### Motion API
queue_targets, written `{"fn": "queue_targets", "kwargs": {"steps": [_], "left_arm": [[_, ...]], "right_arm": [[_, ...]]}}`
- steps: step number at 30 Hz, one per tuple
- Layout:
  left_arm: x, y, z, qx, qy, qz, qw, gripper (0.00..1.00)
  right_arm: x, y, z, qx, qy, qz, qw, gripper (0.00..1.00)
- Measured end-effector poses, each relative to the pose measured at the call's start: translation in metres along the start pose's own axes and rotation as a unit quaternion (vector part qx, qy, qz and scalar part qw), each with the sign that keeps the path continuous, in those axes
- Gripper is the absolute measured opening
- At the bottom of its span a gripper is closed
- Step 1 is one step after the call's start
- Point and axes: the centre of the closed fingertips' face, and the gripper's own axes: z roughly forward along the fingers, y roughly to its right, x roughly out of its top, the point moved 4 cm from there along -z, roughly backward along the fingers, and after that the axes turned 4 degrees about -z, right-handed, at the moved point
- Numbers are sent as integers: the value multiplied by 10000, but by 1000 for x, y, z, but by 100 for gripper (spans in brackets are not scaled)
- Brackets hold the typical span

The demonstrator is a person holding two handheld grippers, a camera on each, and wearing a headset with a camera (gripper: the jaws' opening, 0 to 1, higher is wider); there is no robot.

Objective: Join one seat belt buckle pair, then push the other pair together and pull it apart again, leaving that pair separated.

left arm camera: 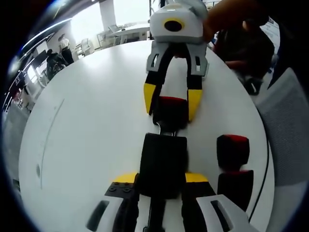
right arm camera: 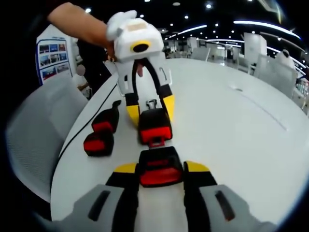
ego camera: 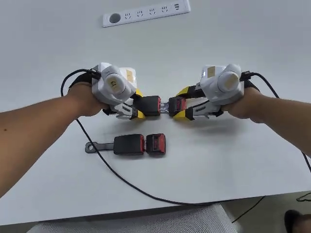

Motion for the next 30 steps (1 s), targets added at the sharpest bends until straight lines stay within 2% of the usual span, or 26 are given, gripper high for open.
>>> {"fn": "queue_targets", "kwargs": {"steps": [7, 12, 14, 15, 16, 19, 27, 30], "left_arm": [[0, 0, 0, -44, -2, 93, 9999, 33], [1, -2, 2, -142, -120, 304, 9994, 33], [1, -2, 2, -226, -109, 443, 9987, 33], [-2, -1, 2, -340, -169, 547, 9978, 33], [-1, -3, 2, -328, -173, 585, 9976, 33], [-1, -1, 3, -330, -280, 631, 9971, 33], [-2, -1, 3, -346, -184, 585, 9975, 33], [-1, -2, 3, -337, -212, 562, 9976, 33]], "right_arm": [[3, 2, 6, -33, 38, 119, 9999, 35], [9, 0, 14, -17, 32, 91, 10000, 35], [11, 1, 16, 10, 42, 89, 10000, 35], [12, 2, 17, 45, 39, 89, 9999, 35], [13, 2, 19, 84, 30, 67, 9999, 35], [16, 1, 22, 94, -138, -49, 9998, 35], [17, -1, 24, -16, -220, -25, 9998, 35], [17, -2, 24, -45, -258, -26, 9997, 35]]}}
